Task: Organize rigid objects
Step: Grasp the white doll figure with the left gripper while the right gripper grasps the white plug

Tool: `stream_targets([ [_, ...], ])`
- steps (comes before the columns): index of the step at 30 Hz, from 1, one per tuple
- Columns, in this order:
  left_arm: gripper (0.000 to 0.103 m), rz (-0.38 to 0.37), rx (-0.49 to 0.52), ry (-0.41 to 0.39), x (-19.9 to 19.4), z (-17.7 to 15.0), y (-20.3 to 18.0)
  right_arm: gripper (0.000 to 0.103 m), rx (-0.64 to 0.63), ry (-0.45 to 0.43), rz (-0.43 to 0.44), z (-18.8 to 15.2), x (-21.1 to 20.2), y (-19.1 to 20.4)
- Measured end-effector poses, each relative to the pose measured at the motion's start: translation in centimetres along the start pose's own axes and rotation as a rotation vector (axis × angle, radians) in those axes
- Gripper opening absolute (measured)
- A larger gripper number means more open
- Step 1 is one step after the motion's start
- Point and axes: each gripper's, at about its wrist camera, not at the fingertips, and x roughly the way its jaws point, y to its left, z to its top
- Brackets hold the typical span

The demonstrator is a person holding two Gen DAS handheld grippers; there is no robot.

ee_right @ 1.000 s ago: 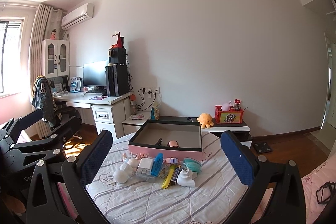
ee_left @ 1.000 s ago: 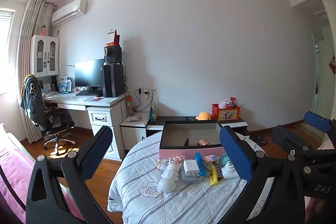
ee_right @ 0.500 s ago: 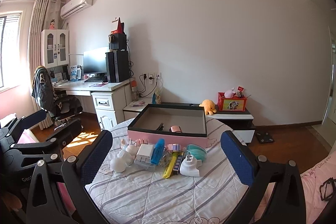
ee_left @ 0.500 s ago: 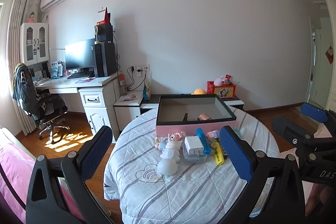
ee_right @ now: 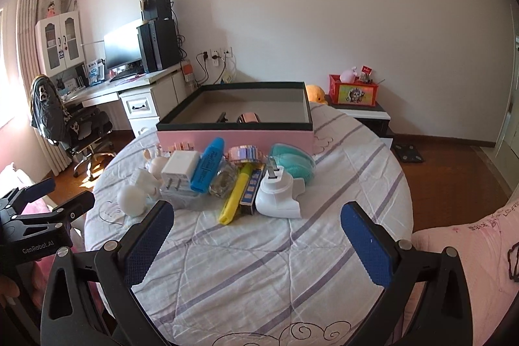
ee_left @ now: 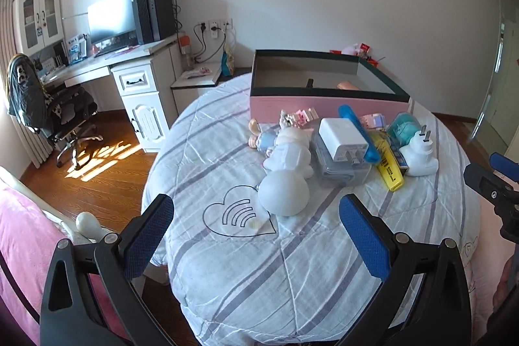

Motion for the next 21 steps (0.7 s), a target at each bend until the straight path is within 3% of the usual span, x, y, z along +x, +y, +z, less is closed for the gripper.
stream_targets([
  [3,0.103,-0.021,-0.002,0.019,2.1,0.3,-0.5,0.103,0.014,0.046,-0.007,-0.6,1.9,-1.0],
  [8,0.103,0.032,0.019,0.077,6.0,0.8,-0.8,0.103,0.034,0.093,-0.026,-1.1,4.2,-2.5],
  [13,0.099,0.03,0.03,0.109,8.7,1.2,-0.9,0.103,0.055,0.134,-0.05,-1.3,6.4,-3.8],
  [17,0.076,-0.005,0.062,0.146,10.5,1.0,-1.8,0.103,0.051,0.153,-0.051,-0.9,8.1,-3.8],
  [19,0.07,-0.01,0.083,0.126,10.5,1.1,-2.2,0.103,0.054,0.156,-0.053,-0.6,8.9,-3.6],
  [21,0.053,-0.033,0.105,0.114,10.6,1.4,-2.7,0.103,0.077,0.168,-0.055,-0.1,9.8,-3.6],
])
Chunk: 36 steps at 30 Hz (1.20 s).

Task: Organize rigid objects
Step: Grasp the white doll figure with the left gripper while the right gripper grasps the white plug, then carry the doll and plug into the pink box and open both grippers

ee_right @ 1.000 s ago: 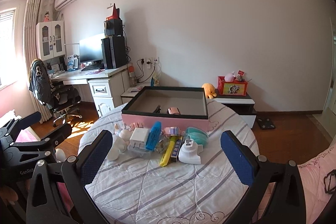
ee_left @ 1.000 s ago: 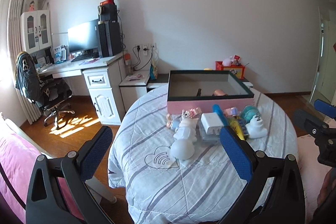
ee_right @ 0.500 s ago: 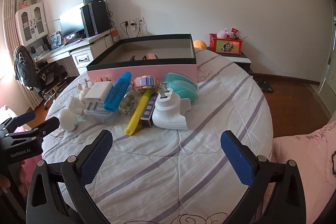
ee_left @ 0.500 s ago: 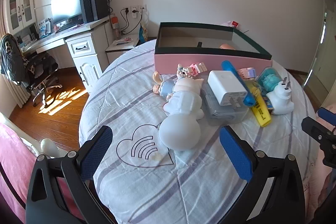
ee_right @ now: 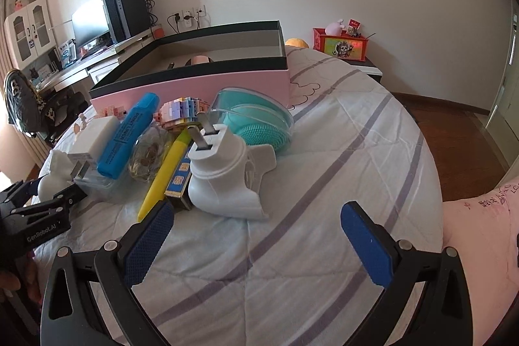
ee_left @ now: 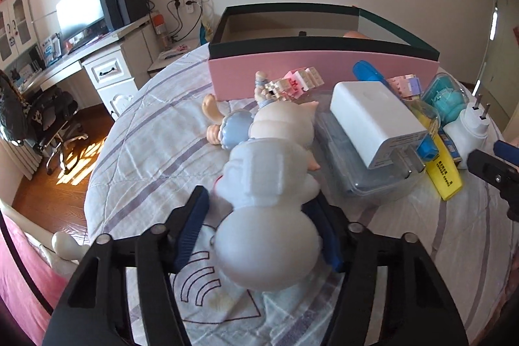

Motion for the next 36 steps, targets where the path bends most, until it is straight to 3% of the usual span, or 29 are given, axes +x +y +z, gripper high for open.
stream_targets([
  [7,0.053,-0.013,-0.018,-0.016,-1.2,-0.5,0.0,0.1,0.002,0.008,0.003,1.9,1.7,0.6],
  [9,0.053,-0.022,-0.018,-0.022,-1.6,-0.7,-0.1,0.088,0.019,0.027,0.04,2.2,2.3,0.1],
  [11,0.053,-0.034,-0.019,-0.025,-2.1,-1.0,-0.2,0.07,0.023,0.025,0.078,2.2,2.1,-0.3],
  [12,0.053,-0.039,-0.018,-0.024,-2.4,-1.2,-0.3,0.068,0.008,0.026,0.073,2.1,2.0,-0.3],
  [14,0.053,-0.046,-0.016,-0.027,-3.0,-1.5,-0.4,0.052,-0.018,0.052,0.058,1.7,2.1,-0.3],
  [23,0.053,-0.09,-0.021,-0.046,-4.9,-2.2,-1.3,0.052,-0.062,0.038,0.057,0.9,1.3,-0.6],
  [27,0.053,-0.094,-0.031,-0.092,-6.7,-1.6,-1.2,0.052,-0.043,-0.003,0.118,0.5,-0.2,-0.4],
  [36,0.053,-0.081,-0.034,-0.266,-13.7,0.7,-1.8,0.052,-0.088,-0.24,0.183,1.1,-9.2,2.7],
])
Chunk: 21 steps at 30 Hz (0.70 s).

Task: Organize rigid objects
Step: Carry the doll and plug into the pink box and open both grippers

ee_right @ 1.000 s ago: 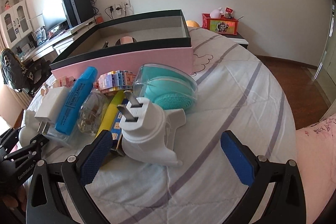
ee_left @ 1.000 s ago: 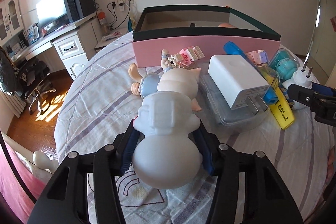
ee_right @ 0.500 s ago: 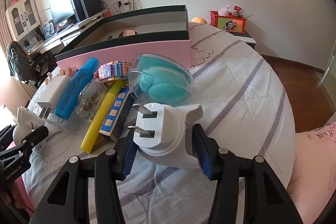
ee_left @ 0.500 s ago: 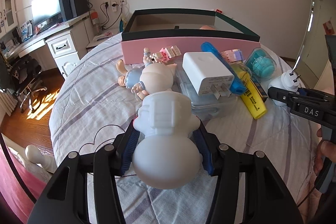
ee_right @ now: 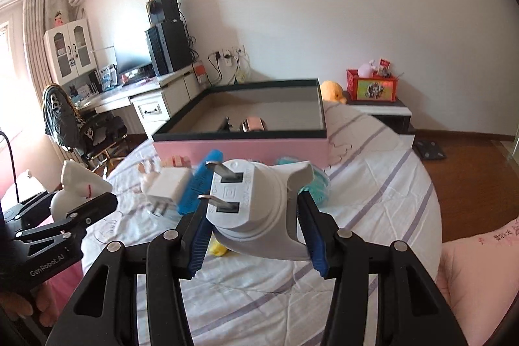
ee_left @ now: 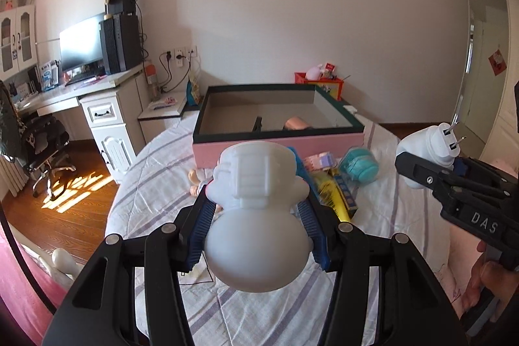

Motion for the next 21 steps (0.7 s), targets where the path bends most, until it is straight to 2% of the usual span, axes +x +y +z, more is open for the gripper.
stream_targets([
  [5,0.053,-0.003,0.01,-0.118,-4.9,1.5,-1.0,0.052,-0.058,-0.107,0.018,1.5,-4.2,2.9],
  [8,0.053,0.027,-0.007,-0.194,-7.5,2.0,-1.3,0.052,-0.069,-0.169,0.006,2.1,-6.5,4.1],
  [16,0.053,0.039,-0.004,-0.273,-12.4,2.1,-1.6,0.052,-0.111,-0.24,0.014,2.8,-11.0,6.5],
  [21,0.053,0.057,0.006,-0.302,-13.9,2.0,-1.8,0.052,-0.123,-0.266,0.016,2.7,-12.8,7.4],
])
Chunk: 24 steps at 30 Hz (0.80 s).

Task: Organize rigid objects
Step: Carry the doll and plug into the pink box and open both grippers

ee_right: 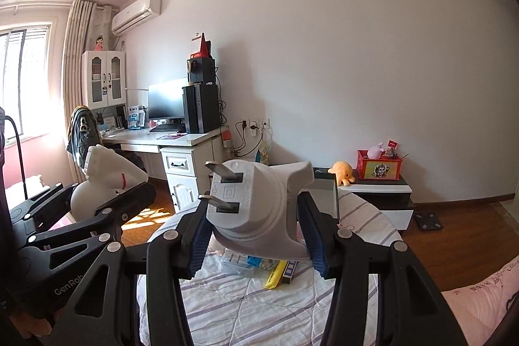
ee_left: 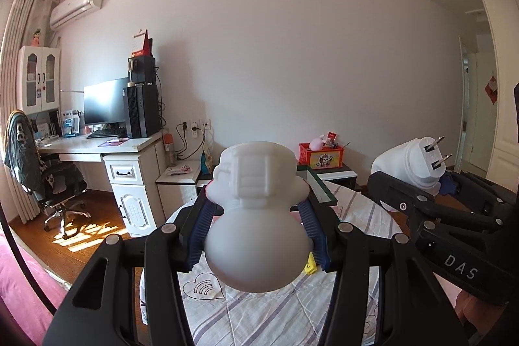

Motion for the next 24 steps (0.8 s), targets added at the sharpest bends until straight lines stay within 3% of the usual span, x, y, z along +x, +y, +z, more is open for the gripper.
stream_targets([
  [12,0.053,0.033,0.003,0.006,0.5,-0.4,0.5,0.052,-0.005,0.009,0.02,0.0,1.0,-0.3],
  [19,0.053,0.049,0.015,0.05,4.0,-0.5,1.0,0.052,-0.008,0.046,0.036,-0.3,4.0,-0.7],
  [24,0.053,0.027,0.017,0.099,8.5,-0.1,1.8,0.052,-0.012,0.072,0.027,0.0,7.4,-2.0],
])
